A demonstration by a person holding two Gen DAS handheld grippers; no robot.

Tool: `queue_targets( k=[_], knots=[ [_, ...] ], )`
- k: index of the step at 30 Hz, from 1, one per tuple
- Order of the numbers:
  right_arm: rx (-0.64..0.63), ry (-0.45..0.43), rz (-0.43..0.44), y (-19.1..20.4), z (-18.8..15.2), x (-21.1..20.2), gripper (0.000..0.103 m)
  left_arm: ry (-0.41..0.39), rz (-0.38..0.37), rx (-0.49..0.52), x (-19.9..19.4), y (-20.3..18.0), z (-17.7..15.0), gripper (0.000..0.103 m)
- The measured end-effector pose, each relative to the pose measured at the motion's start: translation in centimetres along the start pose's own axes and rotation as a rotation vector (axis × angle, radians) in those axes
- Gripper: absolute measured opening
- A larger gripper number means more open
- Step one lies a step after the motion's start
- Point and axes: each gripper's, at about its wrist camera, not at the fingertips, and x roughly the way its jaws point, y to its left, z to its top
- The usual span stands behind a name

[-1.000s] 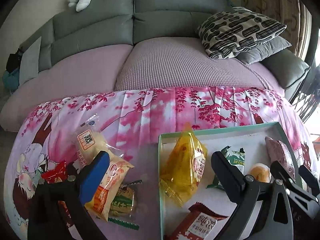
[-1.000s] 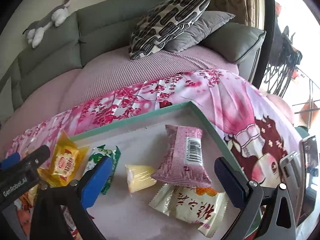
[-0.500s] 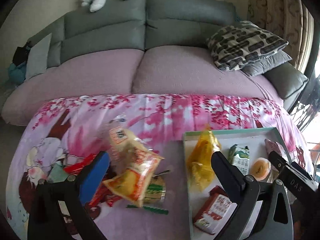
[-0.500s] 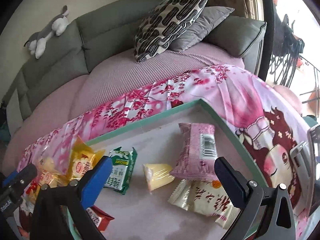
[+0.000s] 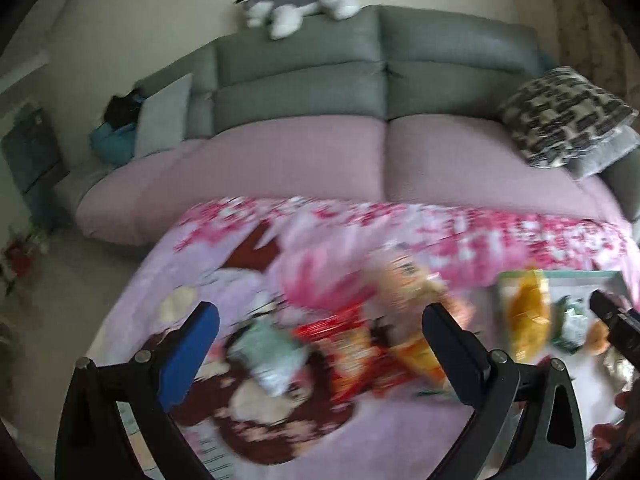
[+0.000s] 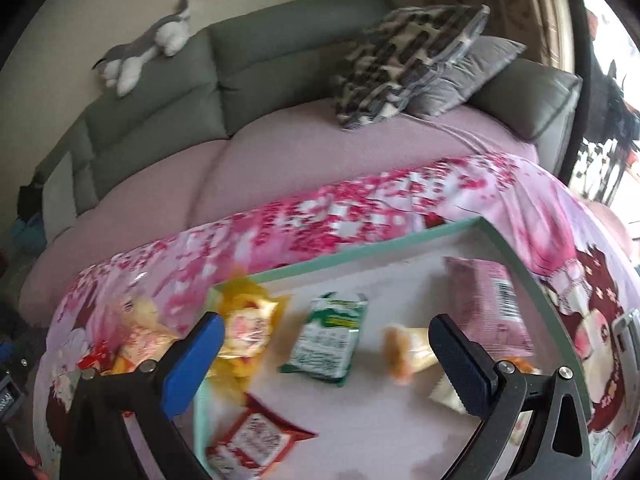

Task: Organize snacks
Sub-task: 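Move both open tools back from the tray to the snack pile, then grasp the mint-green foil packet with the left tool while the right tool grasps the yellow bread bag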

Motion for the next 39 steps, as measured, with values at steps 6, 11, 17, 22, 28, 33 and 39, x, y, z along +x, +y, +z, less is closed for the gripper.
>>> queue_targets(
  k=[6, 11, 17, 22, 28, 33, 39],
  knots=[
    [-0.077, 0.026, 0.034, 3.8, -0.8, 0.2, 0.103, 0.053, 0.089, -0.094, 0.1, 6.2, -1.2, 0.101],
    [-0.101, 0.057, 0.095, 6.7, -1.3, 0.3, 0.103, 0.069, 0.166, -0.167, -0.6, 10.2, -2.3, 0.101],
    [-0.177, 0.068, 0.117, 10.8, -2.4, -0.4, 0.103, 0.101, 0.284, -0.169, -0.2, 12.6, -3.6, 0.101],
    [-0.215, 0.084, 0.131, 13.3, -3.7, -0.5, 0.103, 0.121, 0.231, -0.209, 0.2, 13.5, -4.2, 0.101],
    [-0.253, 0.088, 0.141, 15.8, -5.0, -0.6, 0.103, 0.129, 0.240, -0.205, 0.6, 13.3, -4.3, 0.101],
    [-0.261, 0.079, 0.141, 16.4, -5.7, -0.6, 0.103, 0.136, 0.195, -0.209, 1.0, 12.9, -4.4, 0.101],
    [-0.260, 0.124, 0.061, 16.2, -6.6, 0.4, 0.103, 0.171, 0.140, -0.237, 2.0, 12.6, -4.7, 0.101]
  ],
)
